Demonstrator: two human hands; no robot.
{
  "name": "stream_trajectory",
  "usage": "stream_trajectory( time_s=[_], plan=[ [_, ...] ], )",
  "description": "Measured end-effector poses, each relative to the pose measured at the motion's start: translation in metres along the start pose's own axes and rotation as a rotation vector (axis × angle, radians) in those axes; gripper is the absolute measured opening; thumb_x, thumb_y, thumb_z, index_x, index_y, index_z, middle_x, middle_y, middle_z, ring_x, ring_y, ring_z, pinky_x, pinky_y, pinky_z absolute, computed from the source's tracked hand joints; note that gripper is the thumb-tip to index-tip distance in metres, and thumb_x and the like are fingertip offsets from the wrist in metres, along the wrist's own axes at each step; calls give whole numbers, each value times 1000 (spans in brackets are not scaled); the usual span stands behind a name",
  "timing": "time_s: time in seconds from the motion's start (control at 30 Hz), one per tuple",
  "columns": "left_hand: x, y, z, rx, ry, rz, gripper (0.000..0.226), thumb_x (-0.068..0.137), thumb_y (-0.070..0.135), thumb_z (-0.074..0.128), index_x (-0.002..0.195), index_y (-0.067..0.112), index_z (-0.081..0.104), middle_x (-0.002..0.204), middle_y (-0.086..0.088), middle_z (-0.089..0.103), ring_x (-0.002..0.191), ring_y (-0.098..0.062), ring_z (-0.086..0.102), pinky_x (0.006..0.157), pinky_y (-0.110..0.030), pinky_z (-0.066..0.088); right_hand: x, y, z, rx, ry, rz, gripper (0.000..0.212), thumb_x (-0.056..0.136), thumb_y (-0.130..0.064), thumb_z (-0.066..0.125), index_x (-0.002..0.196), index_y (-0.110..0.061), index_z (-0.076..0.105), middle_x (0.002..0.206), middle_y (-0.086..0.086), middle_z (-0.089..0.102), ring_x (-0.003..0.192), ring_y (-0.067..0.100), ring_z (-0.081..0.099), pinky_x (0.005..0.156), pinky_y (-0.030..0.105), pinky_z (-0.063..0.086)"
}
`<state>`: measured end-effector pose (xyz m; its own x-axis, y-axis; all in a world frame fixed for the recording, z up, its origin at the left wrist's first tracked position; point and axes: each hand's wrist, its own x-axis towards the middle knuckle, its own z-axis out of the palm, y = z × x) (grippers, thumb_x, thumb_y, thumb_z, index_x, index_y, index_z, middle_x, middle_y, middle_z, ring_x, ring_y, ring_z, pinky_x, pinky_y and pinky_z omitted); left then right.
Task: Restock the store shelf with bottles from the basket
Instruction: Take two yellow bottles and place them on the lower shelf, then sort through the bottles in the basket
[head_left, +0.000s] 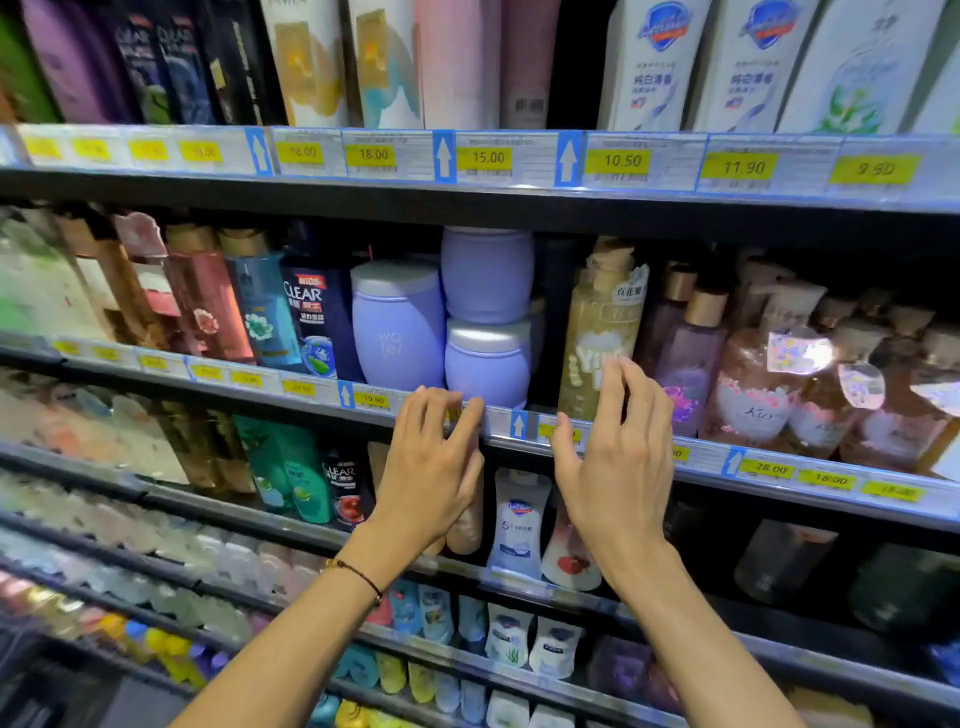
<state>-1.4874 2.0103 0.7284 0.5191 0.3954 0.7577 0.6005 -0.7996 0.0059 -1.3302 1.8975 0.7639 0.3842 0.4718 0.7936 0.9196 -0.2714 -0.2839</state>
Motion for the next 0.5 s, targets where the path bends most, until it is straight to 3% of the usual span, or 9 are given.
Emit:
stream_trajectory(
  time_s=[0.1, 0.2, 0.4, 0.5],
  plan=[
    [-12, -13, -20, 66, -102, 30, 55, 86, 24, 58, 138, 9, 55, 136, -18, 51, 128, -40, 46, 113, -57, 32, -17, -23, 5, 22, 13, -136, 56, 92, -26, 59, 141, -2, 50, 141, 19, 52, 130, 39, 46, 109, 48, 39],
    [-46, -39, -40, 157, -199, -52, 60, 85, 31, 57, 142, 14, 52, 147, -15, 46, 140, -38, 38, 115, -59, 28, -38, -55, 19, 79, -57, -247, 51, 90, -26, 60, 135, -3, 57, 136, 20, 56, 128, 41, 49, 109, 50, 40],
    [-160, -135, -79, 302, -433, -281, 43, 93, 36, 45, 129, 15, 55, 146, -14, 46, 136, -39, 40, 108, -58, 35, -96, -142, 63, 171, -312, -420, 49, 89, -28, 56, 131, -3, 58, 123, 18, 59, 114, 39, 52, 95, 48, 46],
    [-243, -189, -108, 344, -571, -396, 39, 95, 37, 49, 128, 16, 55, 144, -16, 46, 131, -41, 42, 102, -57, 40, -139, -202, 91, 187, -488, -504, 49, 89, -30, 53, 129, -3, 58, 121, 18, 58, 110, 38, 51, 89, 49, 48]
  ],
)
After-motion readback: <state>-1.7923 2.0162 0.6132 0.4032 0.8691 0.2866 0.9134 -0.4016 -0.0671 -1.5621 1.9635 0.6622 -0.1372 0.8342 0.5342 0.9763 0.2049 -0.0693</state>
